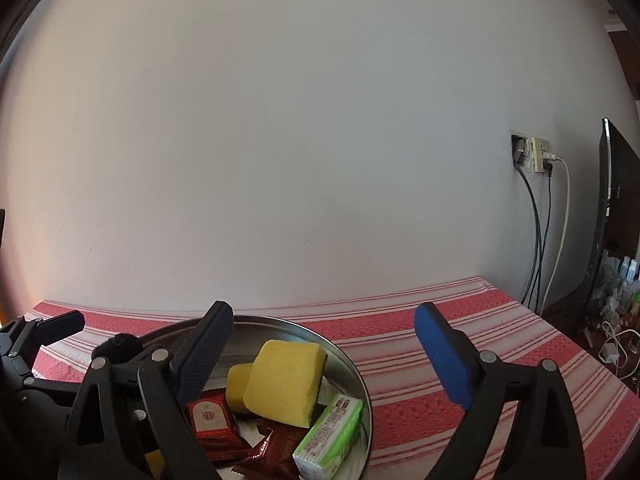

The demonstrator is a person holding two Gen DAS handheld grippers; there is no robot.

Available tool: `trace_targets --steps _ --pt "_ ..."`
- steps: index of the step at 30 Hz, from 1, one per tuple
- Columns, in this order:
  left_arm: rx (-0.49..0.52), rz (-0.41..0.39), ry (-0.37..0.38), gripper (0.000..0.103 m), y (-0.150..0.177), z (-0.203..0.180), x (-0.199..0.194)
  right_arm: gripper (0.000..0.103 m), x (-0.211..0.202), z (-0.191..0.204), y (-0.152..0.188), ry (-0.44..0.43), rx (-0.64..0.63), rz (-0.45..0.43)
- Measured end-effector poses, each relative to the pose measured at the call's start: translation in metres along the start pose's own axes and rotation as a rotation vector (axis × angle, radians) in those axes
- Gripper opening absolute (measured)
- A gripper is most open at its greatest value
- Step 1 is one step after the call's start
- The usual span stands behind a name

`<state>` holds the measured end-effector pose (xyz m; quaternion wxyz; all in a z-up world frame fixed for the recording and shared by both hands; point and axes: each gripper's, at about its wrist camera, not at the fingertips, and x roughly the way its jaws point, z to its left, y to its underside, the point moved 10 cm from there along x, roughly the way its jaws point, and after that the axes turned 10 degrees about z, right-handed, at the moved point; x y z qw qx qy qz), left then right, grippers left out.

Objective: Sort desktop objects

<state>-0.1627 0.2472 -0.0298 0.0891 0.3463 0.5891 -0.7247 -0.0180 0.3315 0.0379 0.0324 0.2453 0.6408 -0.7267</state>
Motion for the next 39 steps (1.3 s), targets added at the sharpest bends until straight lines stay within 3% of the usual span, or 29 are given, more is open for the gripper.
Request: trace_targets --steps 7,13,20,39 --pt "-0.048 0.016 0.02 0.103 0.005 0.009 -0.001 0.099 -0.017 0.0 0.006 0.039 0.077 -0.029" --pt "-0.042 0.013 -0.016 0.103 0.008 0.016 -0.005 0.101 -0.031 -0.001 0.012 0.037 0.14 -0.026" --pt "-0.021 0.007 -0.036 0.103 0.022 0.025 -0.011 0.102 -0.043 -0.003 0.019 0.086 0.145 -0.046" --pt "-0.018 0.009 -0.068 0.103 0.028 0.029 -0.014 0.102 -0.064 -0.011 0.026 0.115 0.183 -0.081"
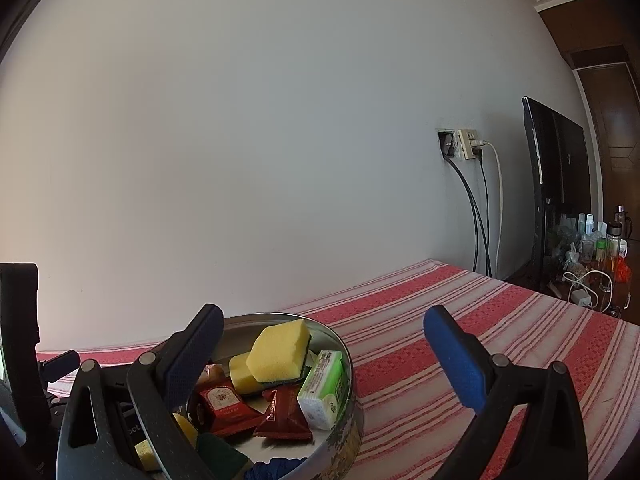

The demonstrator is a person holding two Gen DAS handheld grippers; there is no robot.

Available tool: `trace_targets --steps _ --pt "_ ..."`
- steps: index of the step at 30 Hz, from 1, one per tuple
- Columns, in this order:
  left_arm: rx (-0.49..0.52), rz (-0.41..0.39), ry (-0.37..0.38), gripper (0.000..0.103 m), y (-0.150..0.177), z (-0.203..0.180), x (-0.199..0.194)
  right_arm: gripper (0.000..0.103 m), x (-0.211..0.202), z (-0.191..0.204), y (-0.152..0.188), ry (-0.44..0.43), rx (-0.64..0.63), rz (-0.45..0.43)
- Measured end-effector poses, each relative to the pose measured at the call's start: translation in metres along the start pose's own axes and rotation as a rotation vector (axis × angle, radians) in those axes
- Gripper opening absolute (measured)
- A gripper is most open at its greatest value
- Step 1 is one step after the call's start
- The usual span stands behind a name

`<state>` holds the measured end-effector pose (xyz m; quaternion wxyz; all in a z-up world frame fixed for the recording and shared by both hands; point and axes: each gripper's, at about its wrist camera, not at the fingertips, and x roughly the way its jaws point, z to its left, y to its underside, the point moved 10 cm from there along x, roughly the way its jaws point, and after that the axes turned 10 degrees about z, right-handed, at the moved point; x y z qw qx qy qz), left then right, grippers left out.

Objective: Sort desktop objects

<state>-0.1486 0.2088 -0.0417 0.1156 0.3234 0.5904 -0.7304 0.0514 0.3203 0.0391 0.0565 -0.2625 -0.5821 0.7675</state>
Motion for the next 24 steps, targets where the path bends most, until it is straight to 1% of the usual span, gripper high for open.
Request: trace_targets --steps 4,14,20,24 --pt "-0.007 0.002 0.004 0.103 0.002 0.004 -0.002 0.102 0.0 0.004 0.001 -0.006 -0.017 0.0" --pt "-0.013 0.0 0.001 0.103 0.005 0.012 -0.006 0.102 -0.017 0.01 -0.001 0.022 -0.049 -0.064" --pt "-0.009 -0.025 -0.014 0.103 0.005 0.015 -0.012 0.102 -0.019 0.013 0.0 0.036 -0.073 -0.077" --pt "-0.018 -0.009 -0.018 0.103 0.009 0.02 -0.01 0.102 -0.022 0.013 0.0 0.046 -0.082 -0.093"
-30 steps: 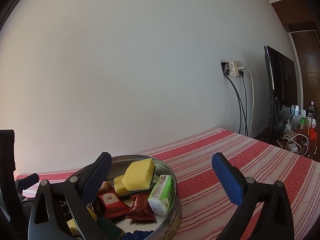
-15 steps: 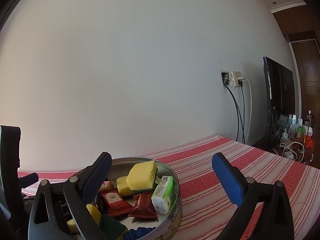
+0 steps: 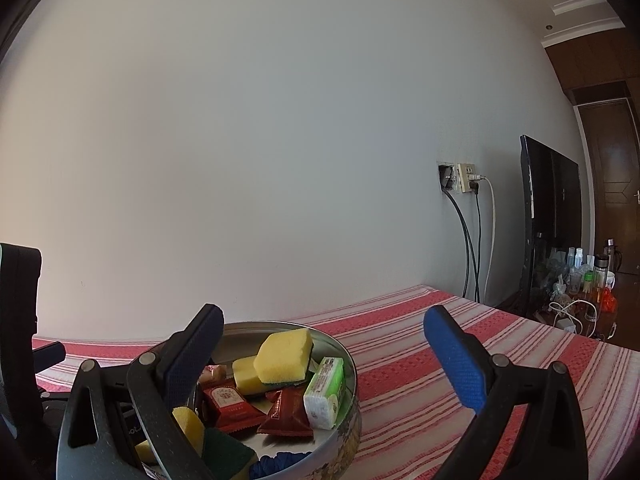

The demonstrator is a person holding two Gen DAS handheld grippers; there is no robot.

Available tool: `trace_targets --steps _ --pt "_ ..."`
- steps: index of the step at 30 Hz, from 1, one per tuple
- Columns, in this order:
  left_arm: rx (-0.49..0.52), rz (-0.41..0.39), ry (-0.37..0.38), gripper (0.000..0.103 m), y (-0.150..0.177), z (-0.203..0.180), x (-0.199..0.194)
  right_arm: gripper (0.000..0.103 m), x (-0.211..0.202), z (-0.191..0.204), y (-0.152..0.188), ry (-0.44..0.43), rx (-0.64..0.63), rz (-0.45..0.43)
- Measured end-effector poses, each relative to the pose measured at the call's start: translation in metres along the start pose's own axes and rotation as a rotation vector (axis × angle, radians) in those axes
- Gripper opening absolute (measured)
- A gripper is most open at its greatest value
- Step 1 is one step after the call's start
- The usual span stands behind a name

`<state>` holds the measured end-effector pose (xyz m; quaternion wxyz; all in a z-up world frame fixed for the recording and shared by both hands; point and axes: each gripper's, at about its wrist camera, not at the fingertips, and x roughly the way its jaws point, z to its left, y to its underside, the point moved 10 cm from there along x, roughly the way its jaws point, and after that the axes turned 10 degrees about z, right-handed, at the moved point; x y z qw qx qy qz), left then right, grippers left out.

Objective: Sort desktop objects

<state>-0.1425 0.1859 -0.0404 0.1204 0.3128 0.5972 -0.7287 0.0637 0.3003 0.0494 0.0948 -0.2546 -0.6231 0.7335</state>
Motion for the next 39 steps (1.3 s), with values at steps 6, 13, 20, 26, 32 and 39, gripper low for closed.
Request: trace_targets --steps 6,13,20,26,32,39 --pt "-0.042 0.014 -0.008 0.103 0.002 0.012 0.002 0.102 -0.008 0.0 -0.004 0.035 -0.026 -0.049" --pt "-0.064 -0.008 -0.005 0.103 0.003 0.019 -0.015 0.102 -0.019 0.007 -0.006 0.04 -0.063 -0.097" --pt "-0.022 -0.048 -0.099 0.103 0.003 0.027 -0.023 0.102 -0.017 0.006 -0.006 0.044 -0.067 -0.094" --pt "-0.03 -0.03 -0.073 0.103 0.005 0.028 -0.022 0.102 -0.017 0.008 -0.006 0.046 -0.078 -0.094" --pt "-0.039 -0.018 -0.051 0.103 0.006 0.027 -0.022 0.102 -0.017 0.01 -0.005 0.044 -0.083 -0.092" --pt "-0.048 -0.009 -0.036 0.103 0.006 0.027 -0.021 0.102 -0.017 0.011 -0.005 0.045 -0.081 -0.092"
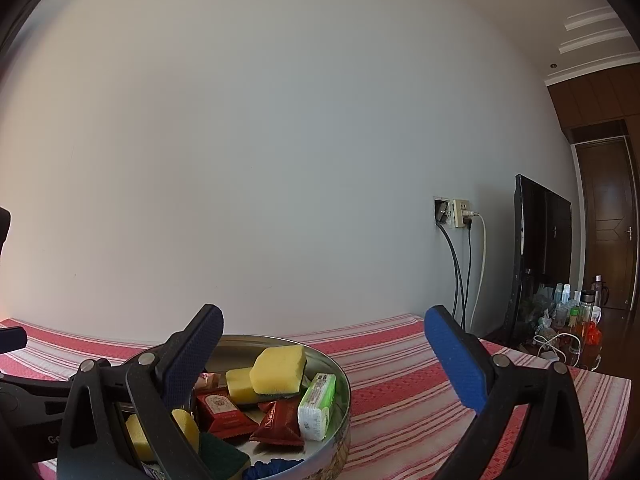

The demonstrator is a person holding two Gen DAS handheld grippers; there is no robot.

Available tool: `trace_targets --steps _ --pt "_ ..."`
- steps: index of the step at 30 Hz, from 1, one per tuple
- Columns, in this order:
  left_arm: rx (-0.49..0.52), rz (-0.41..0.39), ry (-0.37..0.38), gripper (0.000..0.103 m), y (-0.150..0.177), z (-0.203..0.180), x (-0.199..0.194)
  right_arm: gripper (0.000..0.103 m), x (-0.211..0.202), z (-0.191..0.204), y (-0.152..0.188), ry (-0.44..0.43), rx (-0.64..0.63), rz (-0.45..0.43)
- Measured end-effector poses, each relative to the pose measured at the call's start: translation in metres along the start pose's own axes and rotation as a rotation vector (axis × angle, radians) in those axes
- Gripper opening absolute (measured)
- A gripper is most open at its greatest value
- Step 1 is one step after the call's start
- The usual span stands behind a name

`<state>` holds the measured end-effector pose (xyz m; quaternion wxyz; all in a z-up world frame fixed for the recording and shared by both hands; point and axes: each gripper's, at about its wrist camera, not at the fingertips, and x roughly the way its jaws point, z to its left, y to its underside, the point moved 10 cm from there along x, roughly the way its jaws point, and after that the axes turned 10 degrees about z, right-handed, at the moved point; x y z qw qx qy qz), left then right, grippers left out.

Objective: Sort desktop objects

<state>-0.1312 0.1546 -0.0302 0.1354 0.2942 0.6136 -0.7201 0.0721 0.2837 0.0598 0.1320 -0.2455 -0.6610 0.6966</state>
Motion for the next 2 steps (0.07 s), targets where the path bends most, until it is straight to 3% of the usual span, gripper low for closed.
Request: trace_targets --steps 2 --pt "-0.001 0.004 0.003 0.103 0.0003 0.0003 0.0008 0.102 -0.0001 0.0004 0.0002 0.001 0.0 0.001"
